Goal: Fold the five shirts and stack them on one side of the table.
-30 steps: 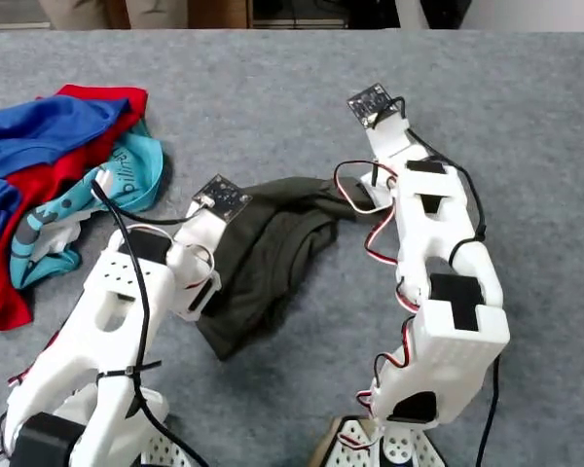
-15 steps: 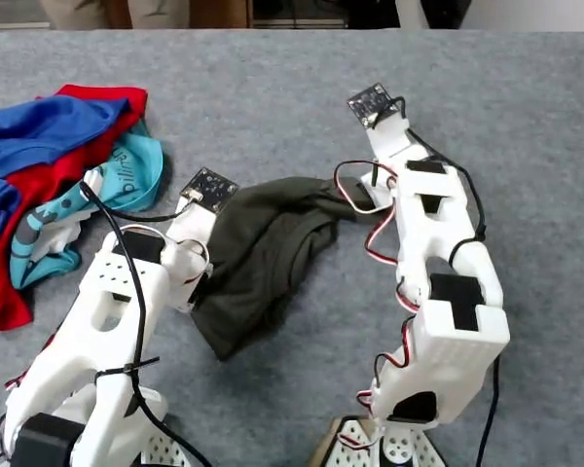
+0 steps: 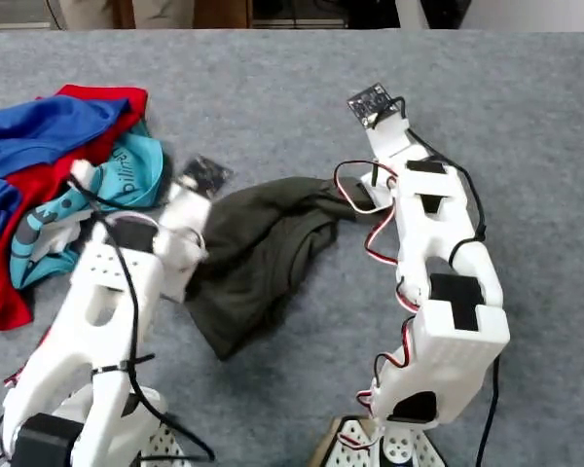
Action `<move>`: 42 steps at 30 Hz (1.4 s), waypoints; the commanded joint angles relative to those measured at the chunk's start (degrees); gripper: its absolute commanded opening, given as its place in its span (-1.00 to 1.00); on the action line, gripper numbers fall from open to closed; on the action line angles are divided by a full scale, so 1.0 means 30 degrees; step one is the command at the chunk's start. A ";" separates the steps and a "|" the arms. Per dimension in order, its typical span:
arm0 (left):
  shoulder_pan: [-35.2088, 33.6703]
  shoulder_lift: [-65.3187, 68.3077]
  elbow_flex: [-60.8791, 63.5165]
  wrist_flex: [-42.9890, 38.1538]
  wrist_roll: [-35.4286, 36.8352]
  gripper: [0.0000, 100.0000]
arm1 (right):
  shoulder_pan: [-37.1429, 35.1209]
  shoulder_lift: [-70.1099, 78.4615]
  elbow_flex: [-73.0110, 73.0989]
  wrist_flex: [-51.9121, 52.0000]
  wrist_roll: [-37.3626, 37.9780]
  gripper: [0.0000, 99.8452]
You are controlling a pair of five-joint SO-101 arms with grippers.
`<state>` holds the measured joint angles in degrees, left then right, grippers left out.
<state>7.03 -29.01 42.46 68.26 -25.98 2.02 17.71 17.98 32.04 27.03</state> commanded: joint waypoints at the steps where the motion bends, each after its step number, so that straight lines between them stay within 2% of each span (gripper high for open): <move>1: -0.1377 -0.0249 -0.5040 0.1934 0.1319 -0.97 | 0.0601 -0.1363 -0.2007 0.1172 -0.0059 -0.99; 8: -0.3897 -0.0073 -1.3949 0.4542 0.4630 -0.97 | 0.0864 -0.7136 -0.4645 0.5509 -0.0205 -0.99; 12: -0.4747 -0.0190 -1.6791 0.5421 0.6828 -0.97 | 0.0806 -1.1062 -0.6462 0.7033 -0.0117 -0.99; 18: -0.7033 -0.0278 -2.0249 0.5832 0.9905 -0.96 | 0.0835 -1.5311 -0.9568 0.7062 -0.0176 -0.99; 23: -0.8264 -0.0278 -2.4440 0.8088 1.0081 -0.96 | 0.0806 -1.6542 -1.3846 0.7062 -0.0176 -0.99; 27: -0.8264 -0.0278 -2.8542 1.0227 1.0051 -0.96 | 0.0864 -1.6601 -1.7363 0.7179 -0.0205 -0.99; 31: -0.8264 -0.0278 -3.1853 1.0842 1.0051 -0.96 | 0.0806 -1.6659 -2.0205 0.7209 -0.0205 -0.99; 42: -0.8264 -0.0278 -3.2615 1.0842 1.0081 -0.96 | 0.0747 -1.6542 -1.9648 0.8469 -0.0059 -0.99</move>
<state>-17.14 -29.98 -54.42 100.18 3.82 3.60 -31.69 -41.63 56.22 27.03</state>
